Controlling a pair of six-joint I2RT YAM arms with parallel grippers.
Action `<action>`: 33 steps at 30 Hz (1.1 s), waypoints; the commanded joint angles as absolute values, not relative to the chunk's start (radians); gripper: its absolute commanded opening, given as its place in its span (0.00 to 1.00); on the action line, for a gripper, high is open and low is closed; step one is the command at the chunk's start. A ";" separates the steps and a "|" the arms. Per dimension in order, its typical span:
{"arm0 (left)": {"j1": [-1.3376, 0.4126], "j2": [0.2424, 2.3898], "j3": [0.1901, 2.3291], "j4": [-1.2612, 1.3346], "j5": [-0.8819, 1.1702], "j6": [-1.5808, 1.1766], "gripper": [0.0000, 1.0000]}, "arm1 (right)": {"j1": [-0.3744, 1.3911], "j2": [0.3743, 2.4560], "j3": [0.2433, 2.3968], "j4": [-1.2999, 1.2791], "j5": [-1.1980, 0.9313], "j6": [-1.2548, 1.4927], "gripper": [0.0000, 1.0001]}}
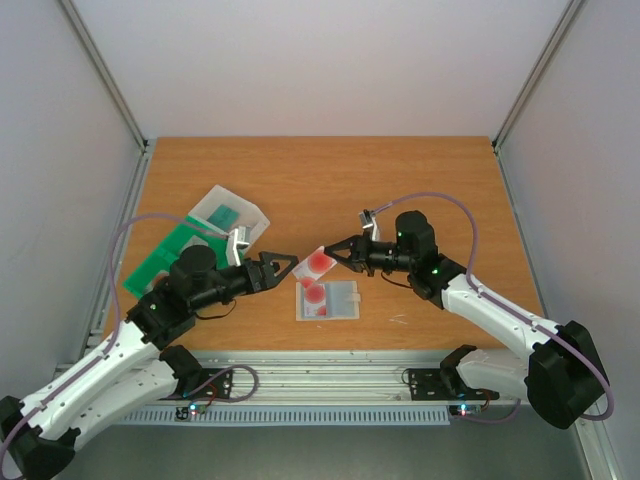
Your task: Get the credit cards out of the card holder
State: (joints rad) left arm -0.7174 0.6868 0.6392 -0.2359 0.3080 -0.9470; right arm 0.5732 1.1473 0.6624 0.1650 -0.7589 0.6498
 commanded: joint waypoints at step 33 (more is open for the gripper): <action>-0.716 0.771 0.460 0.223 0.259 -1.218 0.08 | 0.580 1.196 0.692 0.428 -0.670 0.849 0.01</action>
